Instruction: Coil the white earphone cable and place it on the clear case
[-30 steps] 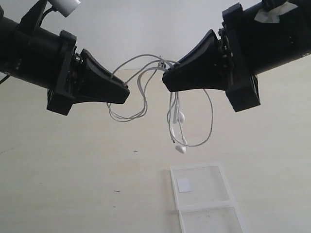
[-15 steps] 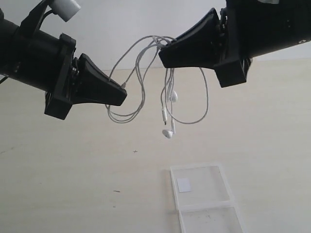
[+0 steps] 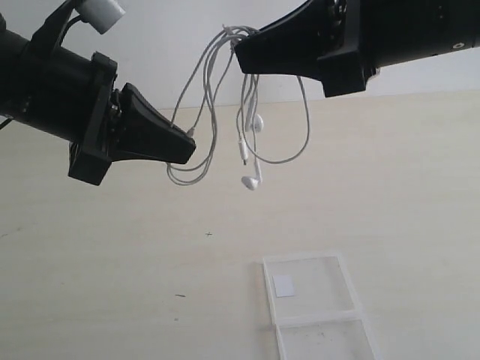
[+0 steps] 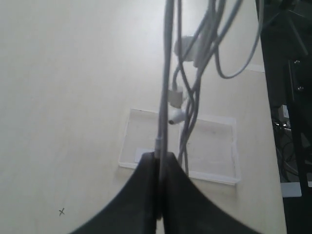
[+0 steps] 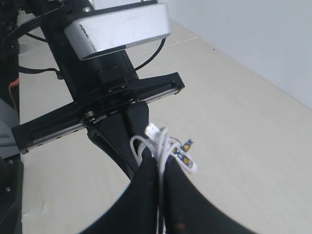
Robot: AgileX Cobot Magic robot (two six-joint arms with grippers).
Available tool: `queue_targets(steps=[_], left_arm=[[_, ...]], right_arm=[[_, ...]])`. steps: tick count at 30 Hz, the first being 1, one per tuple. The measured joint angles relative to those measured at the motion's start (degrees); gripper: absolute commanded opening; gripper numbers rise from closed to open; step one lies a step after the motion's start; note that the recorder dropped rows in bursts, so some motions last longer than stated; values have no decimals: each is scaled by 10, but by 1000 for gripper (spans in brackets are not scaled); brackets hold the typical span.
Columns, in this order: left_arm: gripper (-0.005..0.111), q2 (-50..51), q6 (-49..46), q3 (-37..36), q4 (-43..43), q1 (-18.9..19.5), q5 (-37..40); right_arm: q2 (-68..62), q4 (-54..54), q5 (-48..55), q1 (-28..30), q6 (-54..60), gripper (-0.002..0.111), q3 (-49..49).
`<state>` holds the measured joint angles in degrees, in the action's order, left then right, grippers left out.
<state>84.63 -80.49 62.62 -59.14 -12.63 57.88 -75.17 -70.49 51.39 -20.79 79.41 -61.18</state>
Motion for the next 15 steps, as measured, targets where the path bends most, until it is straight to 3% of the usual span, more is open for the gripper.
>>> queue_targets(steps=[2,8,15], left_arm=[[6,0,0,0,-1,0,0],[45,0,0,0,-19,0,-9],[49,0,0,0,-22,0,-10]], right_arm=[[0,-1,-2,0,0,0,0],[0,-5,-3,0,1,0,0],[0,-7,-12,0,2,0,0]])
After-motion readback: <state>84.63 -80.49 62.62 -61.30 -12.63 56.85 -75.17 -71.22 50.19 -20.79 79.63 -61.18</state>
